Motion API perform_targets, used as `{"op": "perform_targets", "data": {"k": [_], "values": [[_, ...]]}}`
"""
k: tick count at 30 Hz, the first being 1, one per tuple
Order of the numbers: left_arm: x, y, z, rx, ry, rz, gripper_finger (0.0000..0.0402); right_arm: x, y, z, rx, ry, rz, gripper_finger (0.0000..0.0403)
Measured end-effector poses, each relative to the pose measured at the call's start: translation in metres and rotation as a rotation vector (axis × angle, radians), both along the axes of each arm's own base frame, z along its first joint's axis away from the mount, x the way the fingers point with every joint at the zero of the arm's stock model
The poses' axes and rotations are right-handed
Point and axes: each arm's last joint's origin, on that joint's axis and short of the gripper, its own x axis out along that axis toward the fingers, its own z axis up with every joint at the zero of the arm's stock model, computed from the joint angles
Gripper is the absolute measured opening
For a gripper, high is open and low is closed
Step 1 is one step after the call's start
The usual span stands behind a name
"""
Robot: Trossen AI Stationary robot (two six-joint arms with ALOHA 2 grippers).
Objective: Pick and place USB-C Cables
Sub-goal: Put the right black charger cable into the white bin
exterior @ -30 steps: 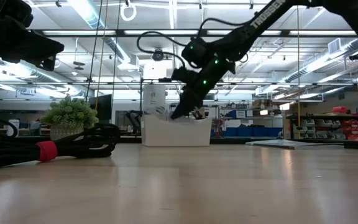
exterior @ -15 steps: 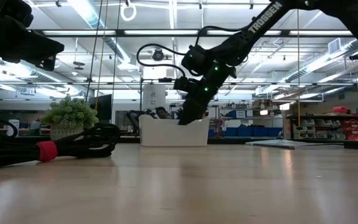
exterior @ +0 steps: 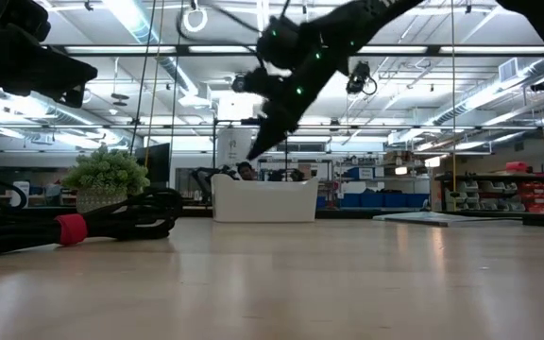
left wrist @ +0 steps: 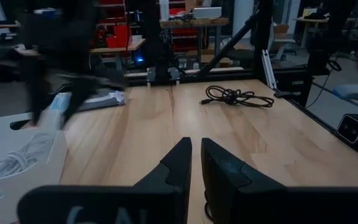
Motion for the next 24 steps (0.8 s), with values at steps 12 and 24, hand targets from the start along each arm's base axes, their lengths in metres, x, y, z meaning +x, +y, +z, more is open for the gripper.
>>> {"op": "perform_targets", "data": {"k": [12,24], "values": [[0.000,0.000,0.000,0.000,-0.001,0.000,0.0043,0.015,0.103,-0.004,0.157,-0.021,0.180,0.0175],[0.000,0.000,0.000,0.000,0.000,0.000,0.0043,0.022,0.165,-0.038,0.264,0.031,0.277,0.0216]]}}
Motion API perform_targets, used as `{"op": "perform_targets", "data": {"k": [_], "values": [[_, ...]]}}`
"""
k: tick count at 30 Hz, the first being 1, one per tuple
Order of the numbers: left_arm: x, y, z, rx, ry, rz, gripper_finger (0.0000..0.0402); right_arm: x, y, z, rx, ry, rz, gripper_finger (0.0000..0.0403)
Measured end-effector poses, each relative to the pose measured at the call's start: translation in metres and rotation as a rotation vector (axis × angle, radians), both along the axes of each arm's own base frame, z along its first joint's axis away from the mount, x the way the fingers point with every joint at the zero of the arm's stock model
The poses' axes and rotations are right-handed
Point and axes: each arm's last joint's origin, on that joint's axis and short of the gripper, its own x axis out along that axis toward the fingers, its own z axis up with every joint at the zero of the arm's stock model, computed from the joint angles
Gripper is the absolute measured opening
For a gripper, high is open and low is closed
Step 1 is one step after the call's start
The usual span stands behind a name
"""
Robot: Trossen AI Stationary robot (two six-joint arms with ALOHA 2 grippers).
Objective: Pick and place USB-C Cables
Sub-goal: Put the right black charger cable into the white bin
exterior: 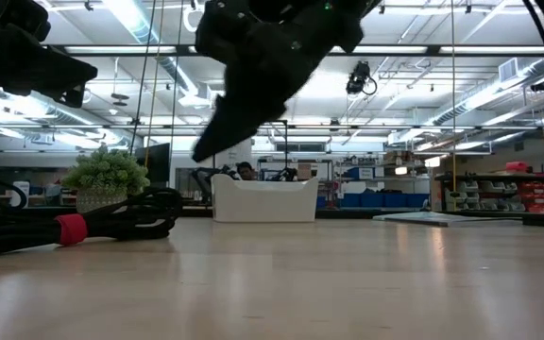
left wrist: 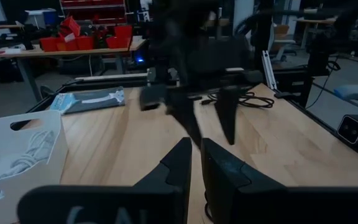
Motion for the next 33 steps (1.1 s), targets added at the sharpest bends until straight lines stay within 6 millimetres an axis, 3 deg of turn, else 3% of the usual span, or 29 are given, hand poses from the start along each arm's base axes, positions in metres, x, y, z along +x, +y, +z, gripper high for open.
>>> {"op": "perform_targets", "data": {"k": [11,17,23,33], "values": [[0.000,0.000,0.000,0.000,0.000,0.000,0.0043,-0.073,0.058,0.023,0.049,0.473,0.116,0.0211],[0.000,0.000,0.000,0.000,0.000,0.000,0.0043,-0.116,0.080,0.040,0.027,0.713,0.078,0.0208],[0.000,0.000,0.000,0.000,0.000,0.000,0.0043,-0.141,0.103,0.044,-0.060,0.791,0.049,0.0208],[0.000,0.000,0.000,0.000,0.000,0.000,0.0043,-0.162,0.132,0.024,-0.099,0.783,-0.107,0.0232]]}}
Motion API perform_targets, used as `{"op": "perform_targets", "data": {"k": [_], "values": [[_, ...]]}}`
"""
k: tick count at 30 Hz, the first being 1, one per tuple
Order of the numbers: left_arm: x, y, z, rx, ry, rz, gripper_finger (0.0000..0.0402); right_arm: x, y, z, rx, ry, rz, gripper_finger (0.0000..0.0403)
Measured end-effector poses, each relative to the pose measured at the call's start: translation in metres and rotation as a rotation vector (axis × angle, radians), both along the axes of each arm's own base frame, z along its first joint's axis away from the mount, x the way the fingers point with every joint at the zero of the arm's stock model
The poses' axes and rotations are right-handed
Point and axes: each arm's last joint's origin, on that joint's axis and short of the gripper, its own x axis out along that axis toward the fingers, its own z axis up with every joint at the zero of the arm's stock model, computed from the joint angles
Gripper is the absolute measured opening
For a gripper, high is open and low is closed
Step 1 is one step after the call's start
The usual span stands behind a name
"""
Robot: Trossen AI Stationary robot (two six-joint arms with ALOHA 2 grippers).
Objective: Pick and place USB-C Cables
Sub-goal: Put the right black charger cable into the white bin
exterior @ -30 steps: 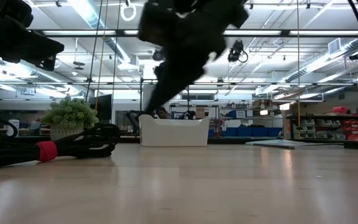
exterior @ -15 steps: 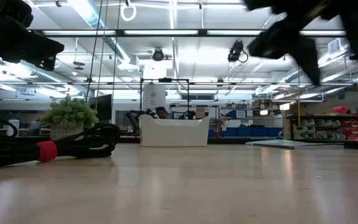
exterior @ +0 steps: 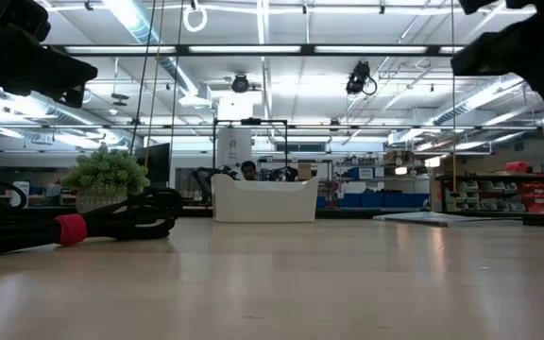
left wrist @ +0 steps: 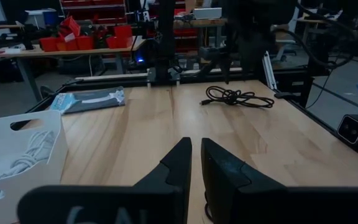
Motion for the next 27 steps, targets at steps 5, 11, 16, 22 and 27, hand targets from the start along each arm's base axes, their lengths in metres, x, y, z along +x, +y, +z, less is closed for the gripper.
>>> {"op": "perform_targets", "data": {"k": [5,11,16,22,27], "values": [[0.000,0.000,0.000,0.000,0.000,0.000,0.0043,-0.007,0.004,-0.005,-0.016,0.015,0.007,0.0262],[0.000,0.000,0.000,0.000,0.000,0.000,0.0043,-0.020,0.011,-0.022,-0.036,0.010,0.172,0.0292],[0.000,0.000,0.000,0.000,0.000,0.000,0.0043,-0.029,0.017,-0.035,-0.091,-0.042,0.354,0.0297],[0.000,0.000,0.000,0.000,0.000,0.000,0.0043,-0.036,0.016,-0.050,-0.131,-0.065,0.463,0.0291],[0.000,0.000,0.000,0.000,0.000,0.000,0.0043,-0.040,0.012,-0.063,-0.143,-0.083,0.484,0.0268]]}}
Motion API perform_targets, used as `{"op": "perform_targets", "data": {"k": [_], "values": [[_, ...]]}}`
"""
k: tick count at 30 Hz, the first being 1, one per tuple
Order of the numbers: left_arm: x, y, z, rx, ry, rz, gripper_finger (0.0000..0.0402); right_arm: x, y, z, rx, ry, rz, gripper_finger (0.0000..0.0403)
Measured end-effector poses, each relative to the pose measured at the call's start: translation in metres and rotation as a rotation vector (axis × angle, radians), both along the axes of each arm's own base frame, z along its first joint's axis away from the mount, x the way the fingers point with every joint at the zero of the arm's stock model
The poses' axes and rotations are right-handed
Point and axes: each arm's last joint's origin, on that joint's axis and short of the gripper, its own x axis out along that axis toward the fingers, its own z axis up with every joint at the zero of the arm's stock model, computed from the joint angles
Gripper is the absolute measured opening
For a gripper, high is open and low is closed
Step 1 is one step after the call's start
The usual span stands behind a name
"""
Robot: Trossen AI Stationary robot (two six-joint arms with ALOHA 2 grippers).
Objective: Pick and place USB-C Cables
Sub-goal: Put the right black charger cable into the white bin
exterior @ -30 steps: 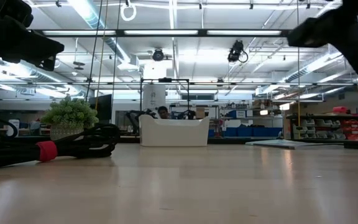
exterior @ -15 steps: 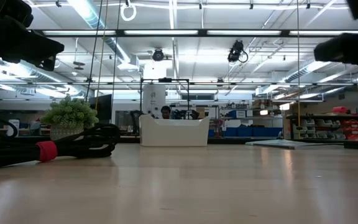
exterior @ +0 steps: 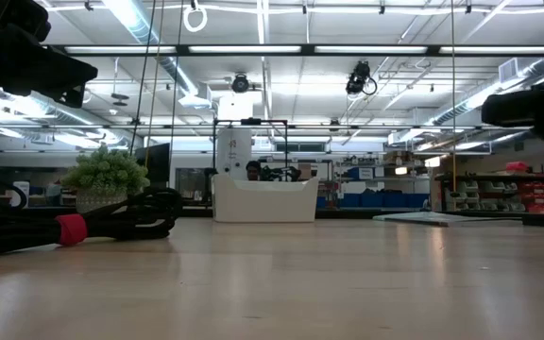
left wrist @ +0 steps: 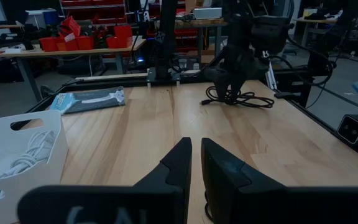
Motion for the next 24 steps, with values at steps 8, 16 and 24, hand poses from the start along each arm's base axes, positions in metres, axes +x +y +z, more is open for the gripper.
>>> {"op": "perform_targets", "data": {"k": [8,16,24], "values": [[0.000,0.000,0.000,0.000,0.000,0.000,0.0043,0.005,-0.006,-0.002,0.022,0.017,0.025,0.0169],[0.000,0.000,0.000,0.000,0.000,0.000,0.0043,0.028,-0.016,0.009,0.026,-0.065,-0.040,0.0096],[0.000,0.000,0.000,0.000,0.000,0.000,0.0043,0.074,-0.058,0.030,-0.275,-0.364,-0.065,0.0091]]}}
